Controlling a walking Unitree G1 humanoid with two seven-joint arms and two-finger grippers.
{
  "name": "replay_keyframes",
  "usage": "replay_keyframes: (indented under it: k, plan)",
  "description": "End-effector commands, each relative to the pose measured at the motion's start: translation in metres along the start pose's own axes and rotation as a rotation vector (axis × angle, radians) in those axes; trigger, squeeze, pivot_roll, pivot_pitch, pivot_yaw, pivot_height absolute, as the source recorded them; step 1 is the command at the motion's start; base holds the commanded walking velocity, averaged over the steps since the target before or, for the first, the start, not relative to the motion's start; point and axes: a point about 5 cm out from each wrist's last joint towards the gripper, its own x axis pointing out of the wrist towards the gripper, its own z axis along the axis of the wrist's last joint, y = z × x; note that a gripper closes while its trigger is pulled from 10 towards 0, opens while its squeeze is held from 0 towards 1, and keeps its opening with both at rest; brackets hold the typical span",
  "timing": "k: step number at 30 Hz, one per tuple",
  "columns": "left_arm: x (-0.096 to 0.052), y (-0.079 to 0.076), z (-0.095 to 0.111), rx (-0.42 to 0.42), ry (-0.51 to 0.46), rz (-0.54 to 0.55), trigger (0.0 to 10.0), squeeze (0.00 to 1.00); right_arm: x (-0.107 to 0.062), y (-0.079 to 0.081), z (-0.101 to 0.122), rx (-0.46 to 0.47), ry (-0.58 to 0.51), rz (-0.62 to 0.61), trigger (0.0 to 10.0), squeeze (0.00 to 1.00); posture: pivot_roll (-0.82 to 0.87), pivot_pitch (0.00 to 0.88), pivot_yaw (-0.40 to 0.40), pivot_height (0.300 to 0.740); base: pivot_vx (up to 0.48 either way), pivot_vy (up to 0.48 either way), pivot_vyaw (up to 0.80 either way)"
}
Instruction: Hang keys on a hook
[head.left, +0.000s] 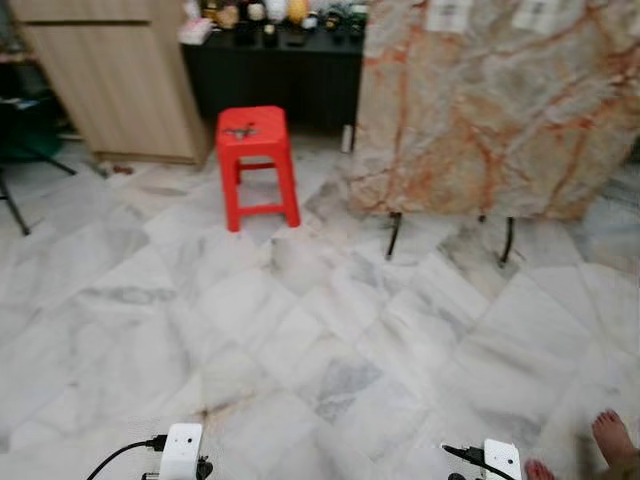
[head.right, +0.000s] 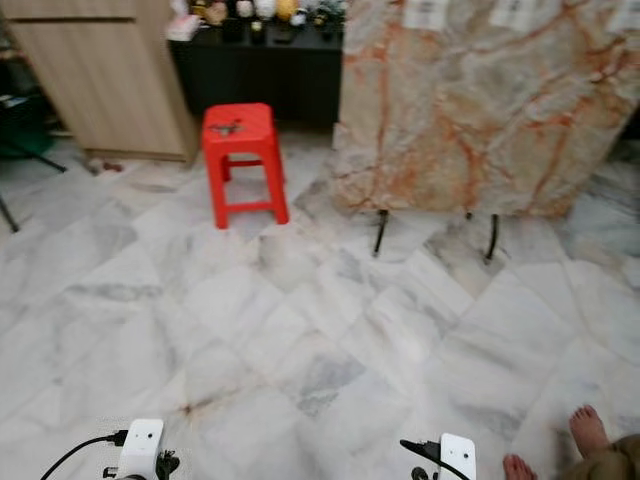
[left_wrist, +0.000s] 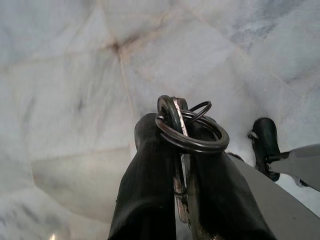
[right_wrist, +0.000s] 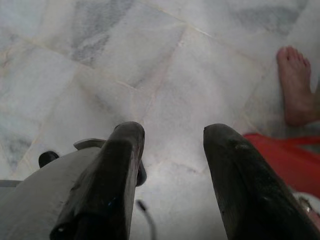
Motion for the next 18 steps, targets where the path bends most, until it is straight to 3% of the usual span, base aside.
replay_keyframes:
  k: [1,7,10,15,18]
  plan:
    - [-0.002,0.004,-0.009,0.000,0.030,0.014,10.0,0.00,-0.001,0.000,-0.005,0.004,0.019,-0.001,10.0,0.00,-0.15,0.059,-0.012,0.727,0.000,0.000,-0.77]
    - [-0.001,0.006,-0.004,-0.020,0.011,0.018,10.0,0.00,0.000,0.000,0.001,0.002,0.008,-0.001,10.0,0.00,-0.15,0.074,-0.015,0.727,0.000,0.000,-0.77]
    - [0.003,0.003,0.019,-0.034,-0.061,0.002,10.0,0.00,0.001,0.001,0.003,0.006,-0.001,0.000,10.0,0.00,-0.14,0.090,-0.018,0.727,0.000,0.000,-0.77]
    - [0.007,-0.001,0.048,-0.039,-0.140,-0.016,10.0,0.00,0.002,0.006,0.005,0.002,-0.007,0.004,10.0,0.00,-0.13,0.099,-0.019,0.727,0.000,-0.372,-0.77]
    - [0.008,-0.003,0.056,-0.044,-0.157,-0.024,10.0,0.00,0.003,0.010,0.006,0.006,-0.013,0.012,10.0,0.00,-0.14,0.106,-0.017,0.727,0.000,-0.084,-0.77]
